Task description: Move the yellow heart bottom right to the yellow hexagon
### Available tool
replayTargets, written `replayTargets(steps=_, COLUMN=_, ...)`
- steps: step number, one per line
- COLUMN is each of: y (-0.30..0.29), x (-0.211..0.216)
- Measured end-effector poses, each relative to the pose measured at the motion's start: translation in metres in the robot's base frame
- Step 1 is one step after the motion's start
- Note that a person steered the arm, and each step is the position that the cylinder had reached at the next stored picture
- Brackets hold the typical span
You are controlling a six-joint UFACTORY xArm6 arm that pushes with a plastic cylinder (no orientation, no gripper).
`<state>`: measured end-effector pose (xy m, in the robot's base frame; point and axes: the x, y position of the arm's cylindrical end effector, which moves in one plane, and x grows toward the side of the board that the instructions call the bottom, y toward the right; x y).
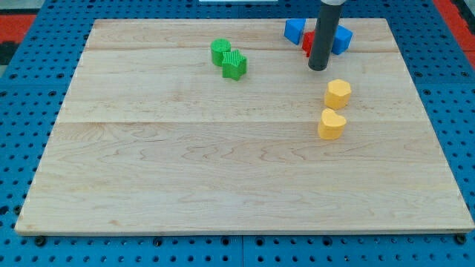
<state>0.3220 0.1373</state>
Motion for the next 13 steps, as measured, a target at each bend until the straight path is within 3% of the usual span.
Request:
replayTargets(steps=2, y=0.010, x=0.000)
replayTargets(steps=4, y=0.067, x=0.006)
replayTargets(steps=5, y=0.063, x=0.062)
replayTargets(steps=6, y=0.108, x=0.073)
replayTargets(steps=7, y=0.092, x=0.158)
replayTargets(steps=8, y=0.031, x=0.197)
replayTargets(steps=9, y=-0.027, x=0.195)
replayTargets(steps=11, y=0.039, x=0.151)
replayTargets(steps=12, y=0.003, x=0.179)
replayTargets(steps=13, y=-0.030, x=0.140)
